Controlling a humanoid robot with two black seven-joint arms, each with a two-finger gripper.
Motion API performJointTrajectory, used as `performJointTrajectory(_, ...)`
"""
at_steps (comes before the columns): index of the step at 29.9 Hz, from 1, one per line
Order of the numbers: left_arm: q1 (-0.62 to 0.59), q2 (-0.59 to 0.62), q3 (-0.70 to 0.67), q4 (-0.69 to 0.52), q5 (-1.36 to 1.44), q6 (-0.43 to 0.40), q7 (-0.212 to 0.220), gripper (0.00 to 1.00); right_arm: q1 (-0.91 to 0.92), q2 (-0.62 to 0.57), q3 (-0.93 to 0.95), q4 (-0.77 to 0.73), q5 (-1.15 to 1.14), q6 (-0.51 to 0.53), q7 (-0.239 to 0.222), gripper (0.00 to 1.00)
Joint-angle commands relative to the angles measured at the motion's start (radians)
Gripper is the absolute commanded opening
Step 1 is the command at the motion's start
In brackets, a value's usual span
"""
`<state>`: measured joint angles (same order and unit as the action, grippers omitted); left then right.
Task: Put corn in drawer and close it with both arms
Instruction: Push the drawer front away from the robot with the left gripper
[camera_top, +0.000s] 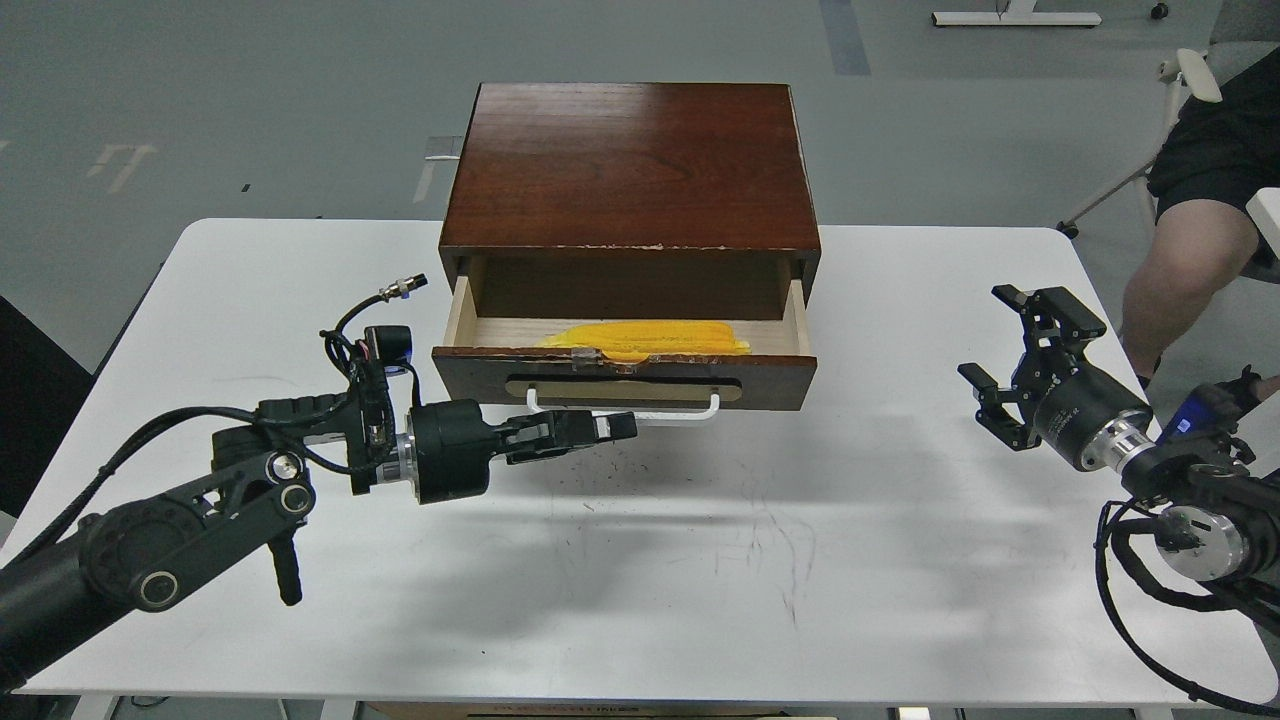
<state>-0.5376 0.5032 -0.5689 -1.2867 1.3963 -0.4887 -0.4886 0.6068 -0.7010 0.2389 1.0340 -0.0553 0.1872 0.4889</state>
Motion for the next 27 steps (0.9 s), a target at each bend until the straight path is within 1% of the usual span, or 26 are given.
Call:
performJointTrajectory(1,-0.002,0.0,0.003,0.0,0.001,0.0,0.0,0.0,-0.001,0.0,0.0,0.0,0.0,0.0,0.0,1.0)
performJointTrajectory(27,-0.012,0.011,0.014,0.003,0.067,0.0,0.0,0.0,-0.007,0.0,0.0,0.0,0.0,0.0,0.0,1.0)
